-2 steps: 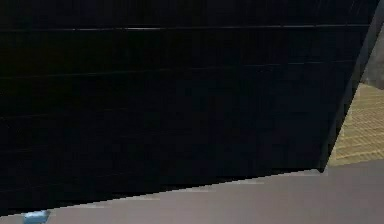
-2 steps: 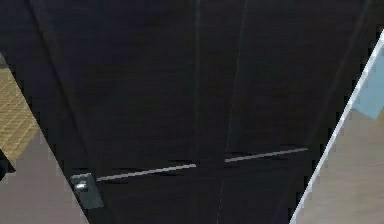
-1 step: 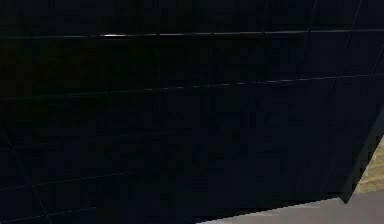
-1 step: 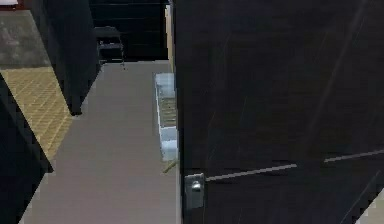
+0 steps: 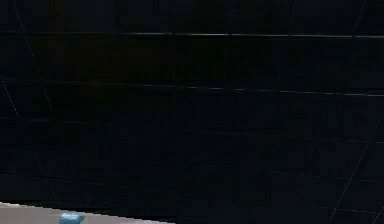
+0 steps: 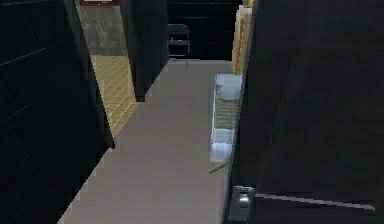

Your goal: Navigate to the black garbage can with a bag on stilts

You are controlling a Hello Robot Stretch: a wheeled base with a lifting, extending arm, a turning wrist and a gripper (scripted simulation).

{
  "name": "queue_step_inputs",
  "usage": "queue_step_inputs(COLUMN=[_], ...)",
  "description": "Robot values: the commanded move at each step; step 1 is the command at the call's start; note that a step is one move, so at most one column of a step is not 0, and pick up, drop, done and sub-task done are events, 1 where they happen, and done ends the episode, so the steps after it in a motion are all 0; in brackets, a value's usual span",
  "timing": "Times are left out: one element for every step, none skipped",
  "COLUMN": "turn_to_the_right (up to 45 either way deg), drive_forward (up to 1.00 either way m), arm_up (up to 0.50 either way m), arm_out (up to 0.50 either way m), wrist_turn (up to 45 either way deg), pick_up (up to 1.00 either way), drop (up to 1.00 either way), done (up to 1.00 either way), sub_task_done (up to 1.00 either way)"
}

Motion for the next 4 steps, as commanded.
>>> queue_step_inputs(turn_to_the_right=[0.0,33.0,0.0,45.0], drive_forward=[0.10,0.00,0.30,0.00], arm_up=[0.00,0.00,0.00,0.00], arm_out=[0.00,0.00,0.00,0.00], wrist_turn=[0.0,0.0,0.0,0.0], pick_up=[0.00,0.00,0.00,0.00], drop=[0.00,0.00,0.00,0.00], done=[0.00,0.00,0.00,0.00], sub_task_done=[0.00,0.00,0.00,0.00])
